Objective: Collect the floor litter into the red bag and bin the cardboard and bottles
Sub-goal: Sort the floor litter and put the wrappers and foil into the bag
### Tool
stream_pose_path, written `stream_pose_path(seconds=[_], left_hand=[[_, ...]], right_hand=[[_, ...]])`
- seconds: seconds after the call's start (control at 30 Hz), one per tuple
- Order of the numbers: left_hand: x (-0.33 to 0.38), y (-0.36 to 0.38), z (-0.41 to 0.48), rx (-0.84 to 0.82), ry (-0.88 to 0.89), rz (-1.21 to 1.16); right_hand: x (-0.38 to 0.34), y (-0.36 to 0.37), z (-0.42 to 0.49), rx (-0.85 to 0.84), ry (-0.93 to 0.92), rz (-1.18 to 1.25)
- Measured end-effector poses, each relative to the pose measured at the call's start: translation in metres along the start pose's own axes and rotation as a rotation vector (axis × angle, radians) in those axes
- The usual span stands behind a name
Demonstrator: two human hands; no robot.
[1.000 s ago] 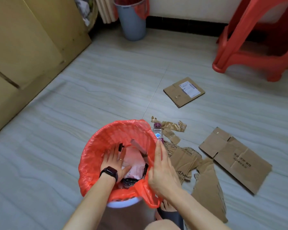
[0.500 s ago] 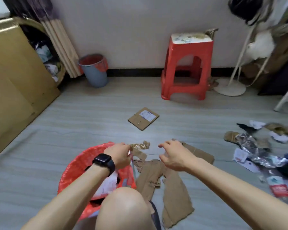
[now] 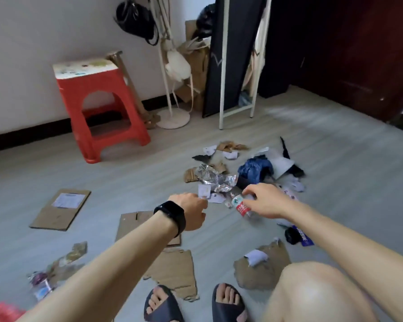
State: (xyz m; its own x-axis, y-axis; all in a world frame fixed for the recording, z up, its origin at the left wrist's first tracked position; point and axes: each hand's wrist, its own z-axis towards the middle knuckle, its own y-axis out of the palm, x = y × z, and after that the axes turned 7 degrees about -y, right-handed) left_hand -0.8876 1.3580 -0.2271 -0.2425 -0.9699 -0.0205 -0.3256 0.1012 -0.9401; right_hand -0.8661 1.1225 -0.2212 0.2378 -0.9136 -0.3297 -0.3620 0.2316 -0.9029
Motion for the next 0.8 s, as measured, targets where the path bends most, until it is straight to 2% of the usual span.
stream_pose_path(seconds=[0.13,0.23,0.4,0.53,0.6,0.67,0.8], left_hand=[[0.046,0.050,0.049,-0.074,0.005,-0.125],[0.077,0.113,0.070,-0.230,0.007,-0.186],[0.109,0.200,0.078,-0.434,-0.030,-0.345],[0.128,0.242,0.085,-0.427,-0.072,-0.434],[0.140,0.257,0.093,-0.410,-0.066,-0.460],[0.153,0.264,0.101,-0.407,-0.054,-0.468],[0.169,0.272,0.125,-0.437,-0.055,-0.518]], right_hand=[[0.070,0.050,-0.014,0.010,0.186,0.212],[0.119,0.107,-0.030,-0.008,0.365,0.358],[0.160,0.204,-0.051,-0.088,0.648,0.452],[0.165,0.257,-0.064,0.067,0.954,0.334],[0.164,0.277,-0.068,0.080,1.098,0.378],[0.164,0.297,-0.070,0.030,1.114,0.441],[0.157,0.320,-0.066,-0.070,0.964,0.352]])
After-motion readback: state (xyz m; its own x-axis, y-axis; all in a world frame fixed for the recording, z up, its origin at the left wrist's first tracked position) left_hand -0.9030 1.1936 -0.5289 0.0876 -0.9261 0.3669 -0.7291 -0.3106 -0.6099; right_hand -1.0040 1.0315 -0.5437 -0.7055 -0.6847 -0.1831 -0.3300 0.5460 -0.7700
